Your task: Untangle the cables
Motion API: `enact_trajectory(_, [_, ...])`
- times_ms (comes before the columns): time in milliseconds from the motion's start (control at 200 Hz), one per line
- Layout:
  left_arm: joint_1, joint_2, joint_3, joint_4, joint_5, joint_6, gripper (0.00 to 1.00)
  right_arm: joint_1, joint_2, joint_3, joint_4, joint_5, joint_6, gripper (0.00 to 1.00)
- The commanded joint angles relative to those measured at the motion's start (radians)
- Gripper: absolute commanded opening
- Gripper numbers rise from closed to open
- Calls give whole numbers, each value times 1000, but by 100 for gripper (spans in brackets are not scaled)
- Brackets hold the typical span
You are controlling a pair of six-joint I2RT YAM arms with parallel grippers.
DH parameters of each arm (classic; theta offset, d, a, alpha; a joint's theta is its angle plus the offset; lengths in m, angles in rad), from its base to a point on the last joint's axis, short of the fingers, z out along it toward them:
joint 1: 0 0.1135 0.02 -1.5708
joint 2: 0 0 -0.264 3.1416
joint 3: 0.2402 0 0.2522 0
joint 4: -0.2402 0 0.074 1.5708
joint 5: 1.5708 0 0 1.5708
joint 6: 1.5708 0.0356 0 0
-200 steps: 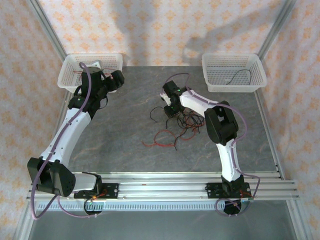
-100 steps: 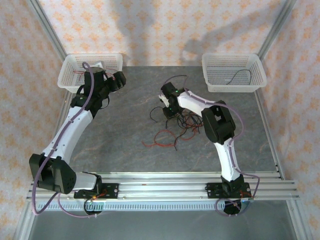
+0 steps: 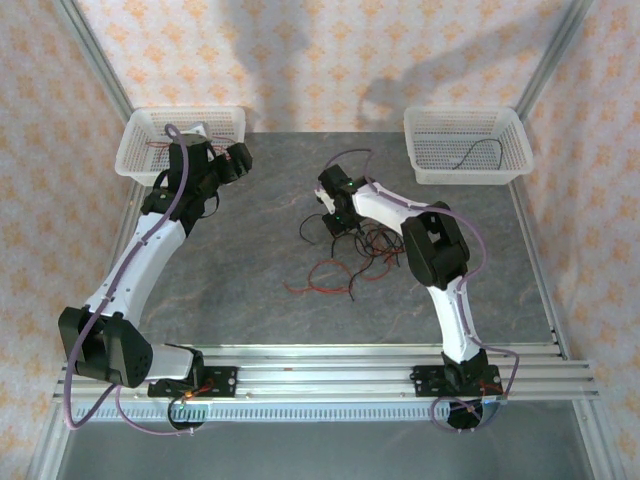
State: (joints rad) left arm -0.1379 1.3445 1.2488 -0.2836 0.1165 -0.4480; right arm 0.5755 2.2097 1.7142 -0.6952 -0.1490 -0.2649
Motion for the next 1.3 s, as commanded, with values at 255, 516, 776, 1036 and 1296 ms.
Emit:
enact_trajectory(255, [-55,-43,-40,26,5,-19,88,-17,-231,67,24,85,96,0])
enact_trajectory(516, [-149,-95,-156,153,33,-15,88,-17,-387,132,26,150,228,0])
enact_trajectory(776, [-275,-105,-230,263,67,43,88,-17,-524,196,74,172,301,0])
enact_trajectory(1036, [-427,-50,-250,332,29,152,88,-17,-564,277,95,187,350,0])
enact_trajectory(1296, [-500,34,-254,407,3,155,88,-26,-580,371,123,226,375,0])
